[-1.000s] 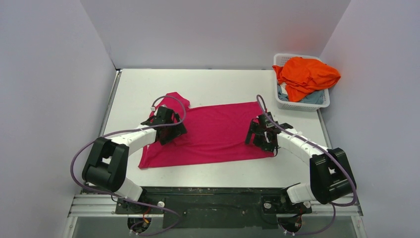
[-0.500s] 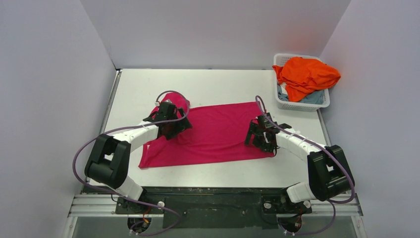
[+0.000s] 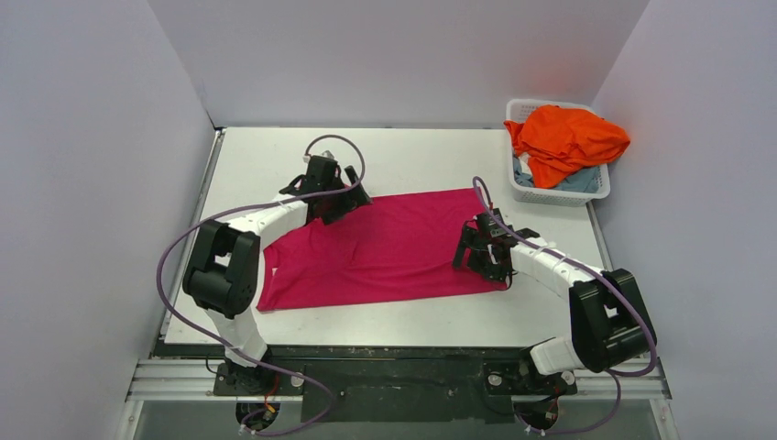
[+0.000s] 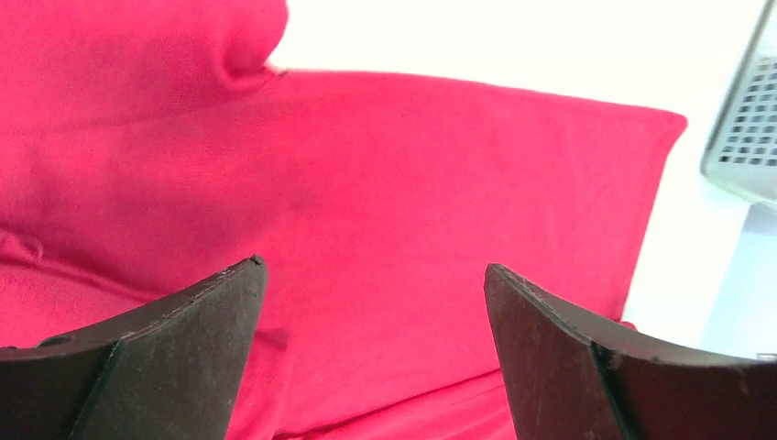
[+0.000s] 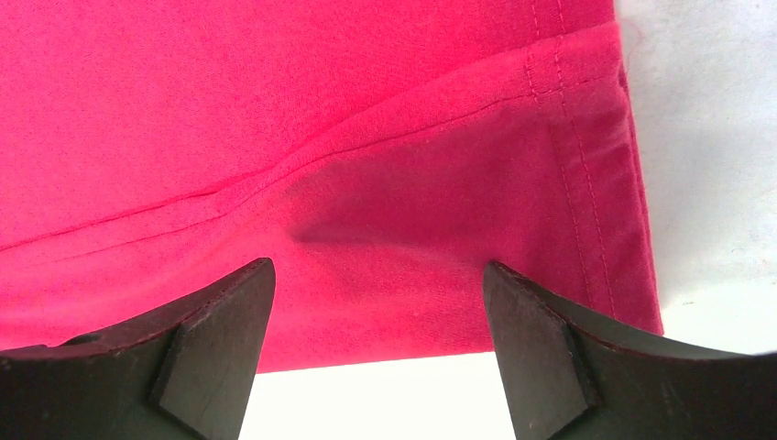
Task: Fold and stack the t-shirts
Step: Fold the flattened tshirt in 1/3 of the way, then grab the side of the flattened tshirt furthest away from the robot with both arms, then fold the other side of the tshirt into a rectangle, then rotate the tshirt 90 degrees
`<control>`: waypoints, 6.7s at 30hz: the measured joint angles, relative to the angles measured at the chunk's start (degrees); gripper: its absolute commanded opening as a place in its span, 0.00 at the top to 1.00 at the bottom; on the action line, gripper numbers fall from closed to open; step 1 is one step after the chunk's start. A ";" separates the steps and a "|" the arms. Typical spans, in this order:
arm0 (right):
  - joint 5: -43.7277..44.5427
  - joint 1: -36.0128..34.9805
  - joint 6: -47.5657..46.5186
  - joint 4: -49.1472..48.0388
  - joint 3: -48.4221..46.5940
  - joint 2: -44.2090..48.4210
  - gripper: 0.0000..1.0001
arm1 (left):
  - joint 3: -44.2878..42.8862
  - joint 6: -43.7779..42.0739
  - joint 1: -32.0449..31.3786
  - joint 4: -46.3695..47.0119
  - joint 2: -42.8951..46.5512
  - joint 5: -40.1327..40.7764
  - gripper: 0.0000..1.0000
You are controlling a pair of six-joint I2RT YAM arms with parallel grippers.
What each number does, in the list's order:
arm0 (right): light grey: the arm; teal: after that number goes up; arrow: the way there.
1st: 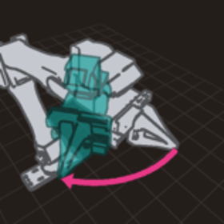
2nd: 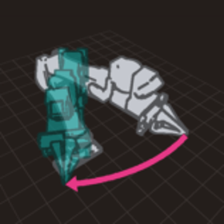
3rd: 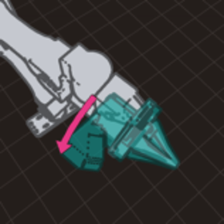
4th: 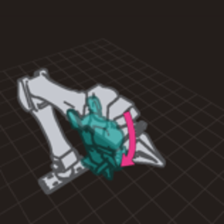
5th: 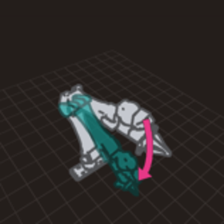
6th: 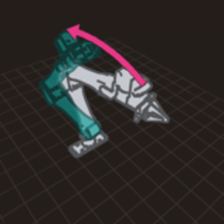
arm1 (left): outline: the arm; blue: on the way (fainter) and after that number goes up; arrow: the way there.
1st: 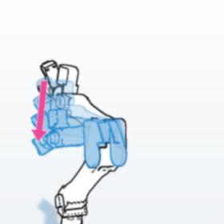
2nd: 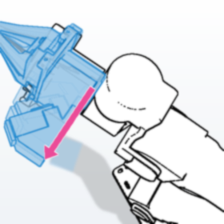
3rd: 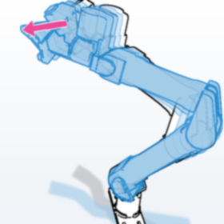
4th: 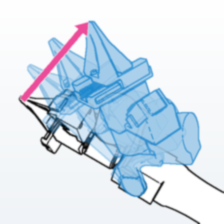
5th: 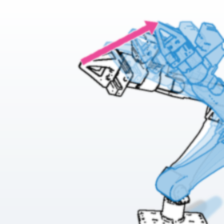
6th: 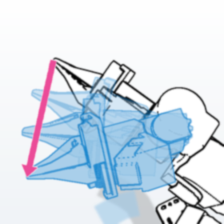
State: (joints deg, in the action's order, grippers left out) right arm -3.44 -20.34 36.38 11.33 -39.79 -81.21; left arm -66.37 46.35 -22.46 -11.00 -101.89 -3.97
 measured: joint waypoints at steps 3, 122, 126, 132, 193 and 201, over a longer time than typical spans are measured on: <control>0.02 0.00 -0.02 0.20 0.00 0.35 0.22 | -3.89 -2.12 0.00 -0.48 -0.76 -0.26 0.00; 18.80 4.63 -14.21 14.32 -42.62 -25.55 1.00 | 2.40 -11.08 -0.44 -22.95 16.48 26.62 1.00; 18.82 4.66 -14.47 14.36 -41.99 -23.04 1.00 | 3.19 -10.23 -0.44 -23.34 19.43 27.19 1.00; 18.16 4.63 -15.47 14.29 -40.94 -19.98 1.00 | 6.19 -7.87 -0.66 -25.35 24.04 27.78 1.00; 0.13 1.88 -5.25 3.45 -26.43 -19.23 0.14 | 21.79 1.44 -4.83 -5.64 22.82 1.49 0.10; -1.40 2.29 -4.70 2.93 -26.27 -22.60 0.14 | 26.36 1.11 -8.70 -3.91 21.51 -5.70 0.09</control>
State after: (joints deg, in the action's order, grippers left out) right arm -4.84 -18.04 31.68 14.26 -66.06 -103.81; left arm -40.01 47.46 -31.16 -14.92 -80.38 -9.67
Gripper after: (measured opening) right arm 0.861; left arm 0.905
